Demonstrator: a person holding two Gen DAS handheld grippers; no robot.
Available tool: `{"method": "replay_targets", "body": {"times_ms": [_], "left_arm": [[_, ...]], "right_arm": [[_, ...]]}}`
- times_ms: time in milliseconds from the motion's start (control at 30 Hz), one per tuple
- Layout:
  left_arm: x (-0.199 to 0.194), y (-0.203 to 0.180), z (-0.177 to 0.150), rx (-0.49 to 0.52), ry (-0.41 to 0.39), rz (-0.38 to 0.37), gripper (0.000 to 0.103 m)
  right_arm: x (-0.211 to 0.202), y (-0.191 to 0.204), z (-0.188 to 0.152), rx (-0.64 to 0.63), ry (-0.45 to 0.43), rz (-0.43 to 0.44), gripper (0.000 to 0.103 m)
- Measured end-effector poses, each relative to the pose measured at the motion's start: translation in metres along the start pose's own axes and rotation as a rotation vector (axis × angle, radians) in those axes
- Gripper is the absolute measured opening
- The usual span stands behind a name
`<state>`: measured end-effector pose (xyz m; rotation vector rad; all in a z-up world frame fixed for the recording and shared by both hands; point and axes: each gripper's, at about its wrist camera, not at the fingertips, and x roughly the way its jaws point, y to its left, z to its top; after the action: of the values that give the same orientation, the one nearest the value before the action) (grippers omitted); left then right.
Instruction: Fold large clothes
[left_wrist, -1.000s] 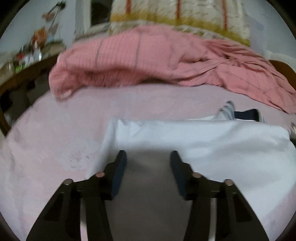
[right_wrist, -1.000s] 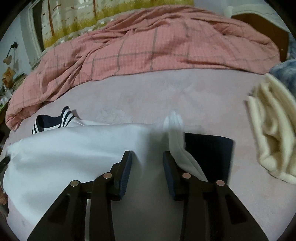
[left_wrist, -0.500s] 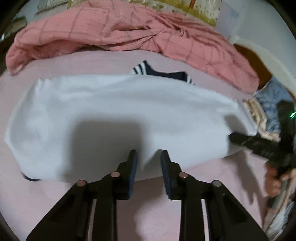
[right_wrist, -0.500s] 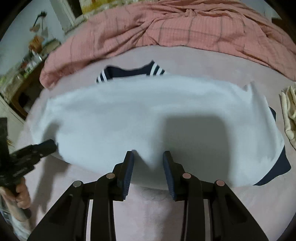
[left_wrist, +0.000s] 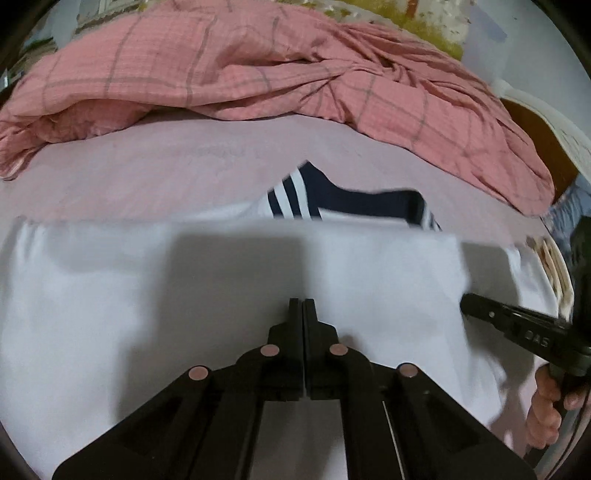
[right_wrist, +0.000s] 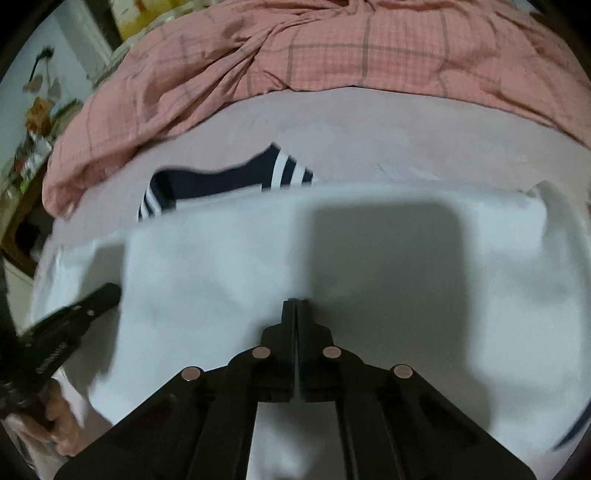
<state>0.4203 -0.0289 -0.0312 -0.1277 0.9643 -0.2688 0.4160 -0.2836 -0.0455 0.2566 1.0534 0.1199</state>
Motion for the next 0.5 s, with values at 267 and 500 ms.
{"method": "replay_targets", "body": {"times_ms": [267,500], "left_arm": [[0.042,0.025,0.027,-0.113,0.014,-0.066,0.003],[0.023,0.018,0.003,-0.056,-0.055,-0.033,0.003]], "right_arm": [[0.047,-0.02,0.046,0.126,-0.008,0.077,0.0],[0.038,0.004,0.026,0.01,-0.076,-0.03,0.0]]}}
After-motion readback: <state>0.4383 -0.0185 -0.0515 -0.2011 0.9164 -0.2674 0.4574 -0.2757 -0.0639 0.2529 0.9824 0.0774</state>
